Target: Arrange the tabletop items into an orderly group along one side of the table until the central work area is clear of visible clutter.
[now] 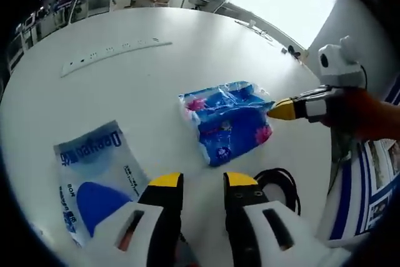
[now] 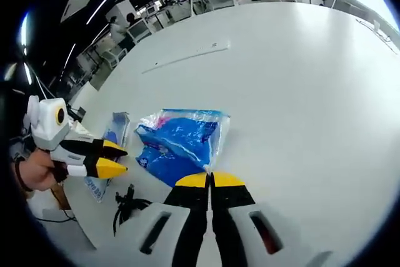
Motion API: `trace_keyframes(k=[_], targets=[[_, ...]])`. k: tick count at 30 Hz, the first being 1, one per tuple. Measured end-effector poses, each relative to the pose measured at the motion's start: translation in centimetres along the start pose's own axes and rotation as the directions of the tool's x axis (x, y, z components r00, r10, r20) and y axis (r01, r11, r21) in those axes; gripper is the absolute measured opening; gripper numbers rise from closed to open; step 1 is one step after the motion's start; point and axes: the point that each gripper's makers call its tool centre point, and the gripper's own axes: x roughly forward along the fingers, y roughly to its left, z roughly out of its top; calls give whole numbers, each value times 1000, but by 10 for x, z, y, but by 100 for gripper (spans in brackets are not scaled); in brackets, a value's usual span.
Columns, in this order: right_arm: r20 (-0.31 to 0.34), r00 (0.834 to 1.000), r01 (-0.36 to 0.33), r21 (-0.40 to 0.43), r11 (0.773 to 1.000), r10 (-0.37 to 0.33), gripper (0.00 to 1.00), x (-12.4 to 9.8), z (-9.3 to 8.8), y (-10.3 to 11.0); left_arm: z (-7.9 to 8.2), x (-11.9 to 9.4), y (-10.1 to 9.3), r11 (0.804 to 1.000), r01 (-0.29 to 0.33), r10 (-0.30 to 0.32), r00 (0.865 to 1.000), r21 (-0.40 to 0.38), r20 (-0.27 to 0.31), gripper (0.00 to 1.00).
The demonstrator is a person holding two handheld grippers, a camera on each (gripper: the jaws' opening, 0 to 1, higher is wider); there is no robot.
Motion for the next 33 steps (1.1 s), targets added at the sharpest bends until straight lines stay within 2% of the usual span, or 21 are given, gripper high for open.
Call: trace_keyframes(k=[3,9,13,19,25,33], targets=[[-4,1000,-4,-13,1000,4,0,1,0,-1,-2,-2,1,1000,-1,1,1000,-5,3,23],[-40,999,-33,-153,988,28,0,2,1,0,-5,-9,3,1000,-2,2,1000,3,11,23],[-79,996,-63,-245,967,45,0,4,-1,1,-6,-13,6,1000,-5,5,1000,0,20,23],[-97,994,-72,-262,962,48,0,7,0,-1,-6,-18,7,1000,-5,5,1000,2,31,23],[-121,992,-83,-318,944,46,0,9,1,-3,-8,-26,9,1000,-10,10,999,3,40,23],[-132,991,-77,-347,935,33,2,9,4,-5,-11,-32,12,1000,-12,12,999,-2,47,23]])
